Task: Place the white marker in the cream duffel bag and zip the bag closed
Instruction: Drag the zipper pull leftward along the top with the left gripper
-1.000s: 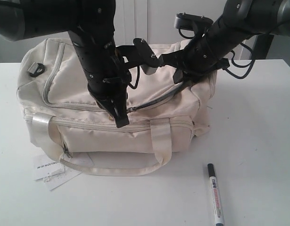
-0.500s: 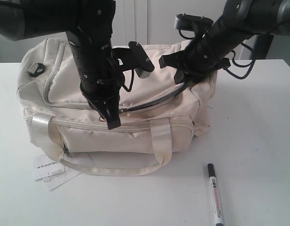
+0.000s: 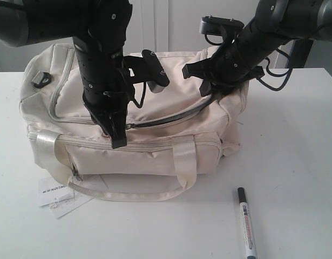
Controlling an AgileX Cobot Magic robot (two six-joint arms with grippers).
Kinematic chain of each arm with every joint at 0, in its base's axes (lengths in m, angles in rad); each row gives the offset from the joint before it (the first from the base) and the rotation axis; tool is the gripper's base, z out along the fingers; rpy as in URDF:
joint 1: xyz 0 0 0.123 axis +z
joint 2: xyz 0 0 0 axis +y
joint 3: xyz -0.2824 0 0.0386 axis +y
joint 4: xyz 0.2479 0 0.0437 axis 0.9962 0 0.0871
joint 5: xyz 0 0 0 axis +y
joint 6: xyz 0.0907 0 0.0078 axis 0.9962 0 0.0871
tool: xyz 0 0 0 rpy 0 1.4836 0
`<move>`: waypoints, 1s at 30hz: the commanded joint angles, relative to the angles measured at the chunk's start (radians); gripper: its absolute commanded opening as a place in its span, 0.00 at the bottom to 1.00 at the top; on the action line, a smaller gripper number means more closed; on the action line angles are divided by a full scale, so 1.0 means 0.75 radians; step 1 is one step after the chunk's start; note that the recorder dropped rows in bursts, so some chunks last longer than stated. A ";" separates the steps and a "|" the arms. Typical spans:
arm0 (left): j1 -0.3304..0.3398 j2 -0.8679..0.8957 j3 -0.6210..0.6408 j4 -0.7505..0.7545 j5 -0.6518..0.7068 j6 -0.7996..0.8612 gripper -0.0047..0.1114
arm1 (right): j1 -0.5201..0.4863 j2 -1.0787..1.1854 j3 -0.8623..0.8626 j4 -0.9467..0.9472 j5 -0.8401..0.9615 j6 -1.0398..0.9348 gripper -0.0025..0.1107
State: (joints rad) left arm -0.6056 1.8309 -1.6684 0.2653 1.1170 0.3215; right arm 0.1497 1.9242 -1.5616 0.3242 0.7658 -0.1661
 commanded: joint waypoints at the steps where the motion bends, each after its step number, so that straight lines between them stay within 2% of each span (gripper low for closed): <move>1: -0.006 -0.022 0.003 0.062 0.139 -0.015 0.04 | -0.014 -0.012 -0.001 -0.075 -0.043 -0.020 0.02; 30: 0.130 -0.077 0.006 0.064 0.139 -0.005 0.04 | -0.014 -0.012 -0.001 -0.088 -0.046 -0.020 0.02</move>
State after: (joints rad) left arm -0.5243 1.7907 -1.6684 0.3025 1.1238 0.3215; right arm 0.1497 1.9242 -1.5616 0.3063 0.7568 -0.1661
